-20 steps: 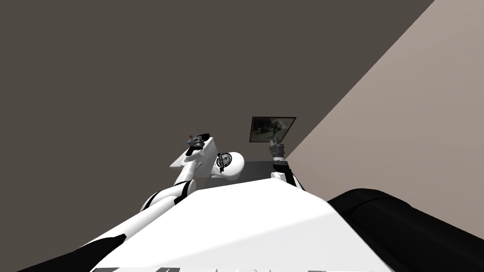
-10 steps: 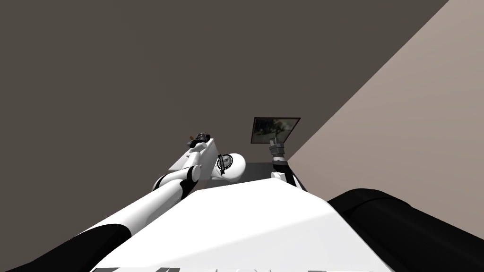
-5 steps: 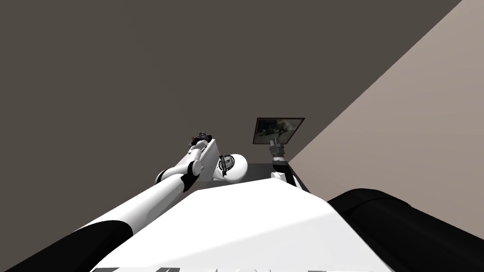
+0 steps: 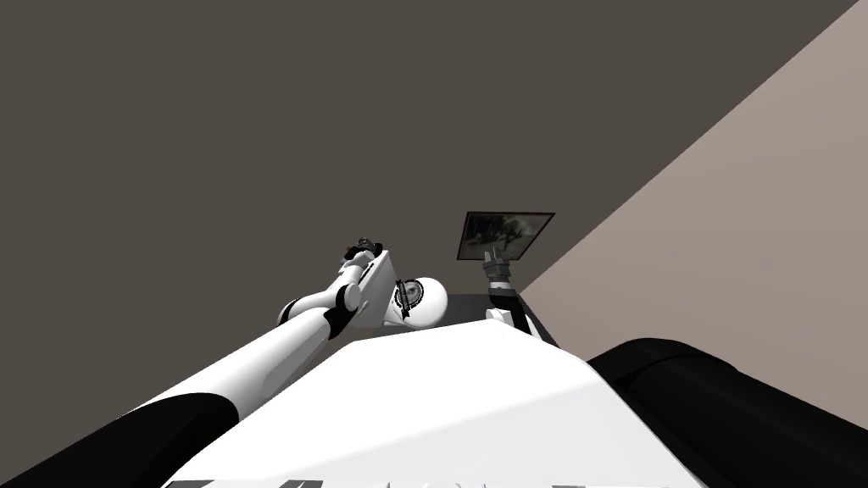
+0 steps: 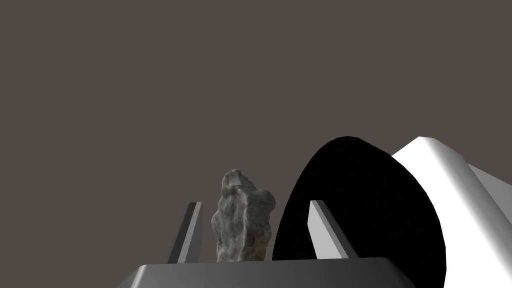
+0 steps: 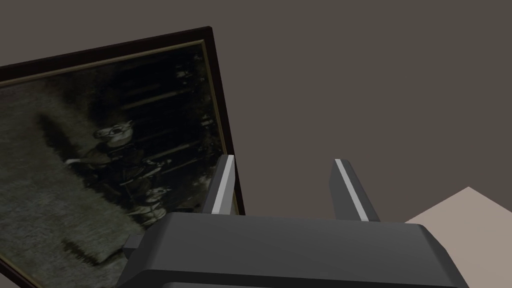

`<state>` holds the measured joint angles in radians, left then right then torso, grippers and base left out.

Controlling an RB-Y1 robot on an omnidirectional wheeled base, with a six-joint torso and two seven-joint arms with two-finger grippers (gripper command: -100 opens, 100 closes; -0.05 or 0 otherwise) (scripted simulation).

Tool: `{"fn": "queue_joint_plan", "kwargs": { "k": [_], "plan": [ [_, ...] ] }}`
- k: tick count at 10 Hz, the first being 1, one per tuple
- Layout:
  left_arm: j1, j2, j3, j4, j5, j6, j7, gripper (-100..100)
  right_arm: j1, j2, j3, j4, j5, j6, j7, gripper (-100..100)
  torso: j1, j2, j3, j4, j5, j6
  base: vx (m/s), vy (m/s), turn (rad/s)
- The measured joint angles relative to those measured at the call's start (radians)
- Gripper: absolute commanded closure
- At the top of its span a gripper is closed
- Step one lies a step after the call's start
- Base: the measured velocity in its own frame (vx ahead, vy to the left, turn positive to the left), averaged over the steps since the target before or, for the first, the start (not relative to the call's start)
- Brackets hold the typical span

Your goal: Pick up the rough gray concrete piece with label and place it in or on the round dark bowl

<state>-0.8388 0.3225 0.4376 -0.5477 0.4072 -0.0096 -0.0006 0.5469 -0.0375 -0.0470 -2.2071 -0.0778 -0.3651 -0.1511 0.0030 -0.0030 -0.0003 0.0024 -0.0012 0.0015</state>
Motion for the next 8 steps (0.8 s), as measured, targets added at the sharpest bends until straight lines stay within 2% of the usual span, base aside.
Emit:
{"fn": "queue_joint_plan", "kwargs": {
  "k": [3,4,5,7,8],
  "plan": [
    [0.000,0.000,0.000,0.000,0.000,0.000,0.000,-100,0.000,0.000,0.000,0.000,0.000,0.000,0.000,0,-0.001,0.001,0.001,0.000,0.000,0.000,0.000,0.000,0.000],
    [0.000,0.000,0.000,0.000,0.000,0.000,0.000,0,0.000,0.000,0.000,0.000,0.000,0.000,0.000,0,-0.001,0.001,0.001,0.000,0.000,0.000,0.000,0.000,0.000],
    [0.000,0.000,0.000,0.000,0.000,0.000,0.000,-100,0.000,0.000,0.000,0.000,0.000,0.000,0.000,0,-0.001,0.001,0.001,0.000,0.000,0.000,-0.018,-0.027,0.029],
    [-0.020,0.014,0.035,-0.037,-0.009,0.061,-0.019,-100,0.000,0.000,0.000,0.000,0.000,0.000,0.000,0,-0.004,0.003,0.002,0.001,-0.001,0.000,-0.020,-0.052,0.032],
    [-0.034,0.024,0.031,-0.023,-0.005,0.072,-0.020,-100,0.000,0.000,0.000,0.000,0.000,0.000,0.000,0,-0.004,0.003,0.002,0.001,-0.001,0.000,-0.015,-0.043,0.012]
  ]
}}
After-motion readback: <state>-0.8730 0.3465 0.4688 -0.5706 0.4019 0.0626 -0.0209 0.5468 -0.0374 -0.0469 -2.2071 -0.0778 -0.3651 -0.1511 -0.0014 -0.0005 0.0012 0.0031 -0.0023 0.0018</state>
